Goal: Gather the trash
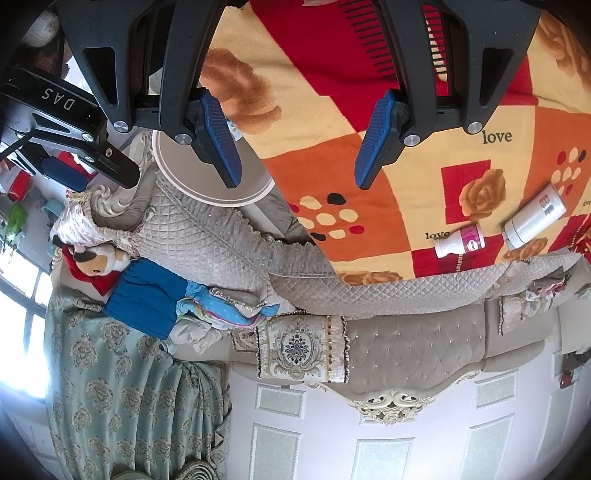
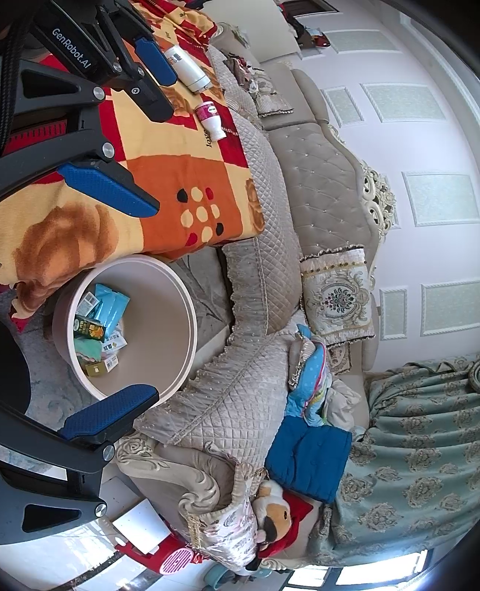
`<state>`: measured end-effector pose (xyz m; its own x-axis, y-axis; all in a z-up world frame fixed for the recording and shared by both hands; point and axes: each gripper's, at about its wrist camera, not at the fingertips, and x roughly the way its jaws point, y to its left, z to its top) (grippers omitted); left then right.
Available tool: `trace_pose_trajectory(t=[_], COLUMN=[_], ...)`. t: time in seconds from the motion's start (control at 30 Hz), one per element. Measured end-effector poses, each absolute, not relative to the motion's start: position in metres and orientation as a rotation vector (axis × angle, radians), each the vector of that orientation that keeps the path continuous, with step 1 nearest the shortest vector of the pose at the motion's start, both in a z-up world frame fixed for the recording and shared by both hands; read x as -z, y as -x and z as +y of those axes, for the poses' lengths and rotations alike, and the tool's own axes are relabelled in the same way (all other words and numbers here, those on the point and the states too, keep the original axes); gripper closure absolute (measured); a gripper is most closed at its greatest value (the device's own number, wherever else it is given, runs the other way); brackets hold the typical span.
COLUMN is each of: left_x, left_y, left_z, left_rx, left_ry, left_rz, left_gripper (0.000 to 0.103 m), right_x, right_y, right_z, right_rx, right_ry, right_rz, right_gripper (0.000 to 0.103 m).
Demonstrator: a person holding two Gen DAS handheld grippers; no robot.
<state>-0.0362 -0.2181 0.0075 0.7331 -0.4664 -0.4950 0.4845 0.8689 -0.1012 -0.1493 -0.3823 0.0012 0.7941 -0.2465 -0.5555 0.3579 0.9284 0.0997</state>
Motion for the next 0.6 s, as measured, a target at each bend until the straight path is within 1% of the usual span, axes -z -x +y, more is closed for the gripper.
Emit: trace_pose_trajectory(t=[0.6], left_x=[-0.0065], left_y=[0.0371], left_z=[-0.2222], left_rx=[0.527], left_ry=[-0.043], left_rz=[0.544], left_gripper=[0.04], right_x=[0.0029], right_y=[0.1481], right_z=[-0.3858], right_rx=[0.327], right_ry=[-0.202], right_rz=[0.587], right_gripper=[0.012])
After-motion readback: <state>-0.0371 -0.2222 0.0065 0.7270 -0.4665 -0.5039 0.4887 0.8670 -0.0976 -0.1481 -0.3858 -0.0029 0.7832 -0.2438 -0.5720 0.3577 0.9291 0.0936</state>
